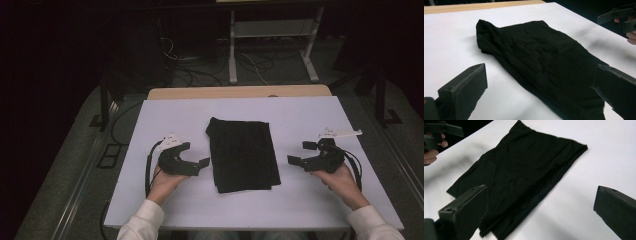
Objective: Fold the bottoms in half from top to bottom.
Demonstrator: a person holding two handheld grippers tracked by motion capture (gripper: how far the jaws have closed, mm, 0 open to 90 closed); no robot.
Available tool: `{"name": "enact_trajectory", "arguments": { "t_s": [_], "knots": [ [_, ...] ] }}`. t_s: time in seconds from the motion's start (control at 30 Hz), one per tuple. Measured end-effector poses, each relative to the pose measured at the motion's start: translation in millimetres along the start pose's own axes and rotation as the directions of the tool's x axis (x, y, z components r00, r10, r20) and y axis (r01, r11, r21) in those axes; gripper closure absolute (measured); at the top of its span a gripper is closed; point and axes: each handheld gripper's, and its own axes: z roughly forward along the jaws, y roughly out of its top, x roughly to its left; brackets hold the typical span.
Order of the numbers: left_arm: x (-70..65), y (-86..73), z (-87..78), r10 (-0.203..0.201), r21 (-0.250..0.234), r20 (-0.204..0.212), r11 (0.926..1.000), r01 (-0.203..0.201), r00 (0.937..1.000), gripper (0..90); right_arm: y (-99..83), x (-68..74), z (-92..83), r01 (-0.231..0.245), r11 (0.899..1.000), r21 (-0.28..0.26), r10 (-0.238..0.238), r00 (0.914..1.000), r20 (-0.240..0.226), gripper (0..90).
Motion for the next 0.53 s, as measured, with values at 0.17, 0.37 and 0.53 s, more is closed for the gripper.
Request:
{"name": "enact_trajectory", "arguments": {
  "t_s": [0.17,0.37,0.53],
  "knots": [
    [-6.9,-8.8,-10.9,0.006,-0.007,0.009,1.0000,-0.006,0.9999,0.0,-9.9,4.4,-3.6,0.012,1.000,0.010,-0.012,0.9998,0.015,0.0],
    [-9.8,-19.1,-21.5,0.007,-0.010,0.006,0.9999,-0.007,1.0000,0.0,-20.9,7.0,-9.0,0.010,1.000,0.005,-0.010,0.9998,0.020,0.0],
    [-7.6,-26.1,-29.8,0.003,-0.021,-0.012,0.9998,-0.003,0.9999,0.0,-29.2,5.4,-14.7,0.000,1.000,0.003,0.000,0.9993,0.037,0.0]
  ]
}}
